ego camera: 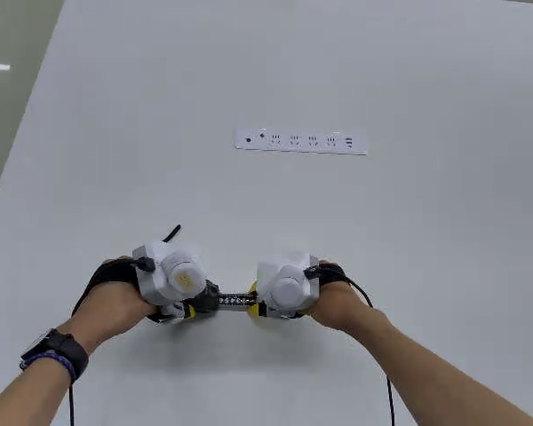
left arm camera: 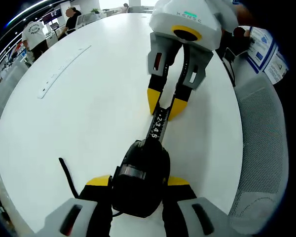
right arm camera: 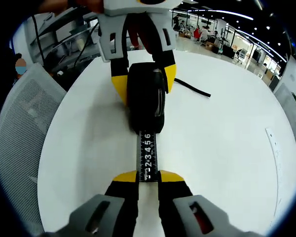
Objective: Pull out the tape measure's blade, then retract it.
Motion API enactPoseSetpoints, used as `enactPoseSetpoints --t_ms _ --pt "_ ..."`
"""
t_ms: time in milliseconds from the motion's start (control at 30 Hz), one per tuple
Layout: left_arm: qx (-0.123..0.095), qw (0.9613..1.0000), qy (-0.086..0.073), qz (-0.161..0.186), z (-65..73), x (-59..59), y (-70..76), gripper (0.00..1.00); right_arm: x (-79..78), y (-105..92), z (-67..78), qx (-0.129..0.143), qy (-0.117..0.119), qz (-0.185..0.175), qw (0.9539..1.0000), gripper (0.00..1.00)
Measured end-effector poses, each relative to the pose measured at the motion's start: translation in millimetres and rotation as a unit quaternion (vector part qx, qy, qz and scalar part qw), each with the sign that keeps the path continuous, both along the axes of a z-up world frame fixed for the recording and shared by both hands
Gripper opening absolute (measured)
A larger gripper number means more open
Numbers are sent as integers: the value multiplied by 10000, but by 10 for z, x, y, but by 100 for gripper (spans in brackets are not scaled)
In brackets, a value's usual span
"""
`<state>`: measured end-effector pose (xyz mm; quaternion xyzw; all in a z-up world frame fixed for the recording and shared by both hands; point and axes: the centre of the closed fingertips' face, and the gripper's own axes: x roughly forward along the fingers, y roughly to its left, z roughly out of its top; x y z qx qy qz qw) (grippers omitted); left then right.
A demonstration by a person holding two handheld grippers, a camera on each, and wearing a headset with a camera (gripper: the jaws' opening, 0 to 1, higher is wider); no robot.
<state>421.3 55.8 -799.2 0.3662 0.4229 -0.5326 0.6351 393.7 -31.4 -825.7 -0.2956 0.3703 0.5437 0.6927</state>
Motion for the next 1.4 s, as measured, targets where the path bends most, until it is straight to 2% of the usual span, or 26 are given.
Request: enactPoseSetpoints --t_ms 233,633,1400 --pt "87 10000 33 29 0 -7 0 36 -14 -47 9 -14 -57 34 10000 13" --pt "172 9998 37 59 -4 -18 5 36 -45 -130 18 44 -3 24 10000 13" --pt "216 9997 46 56 -4 -38 3 36 -119 -389 29 9 -7 -28 10000 13"
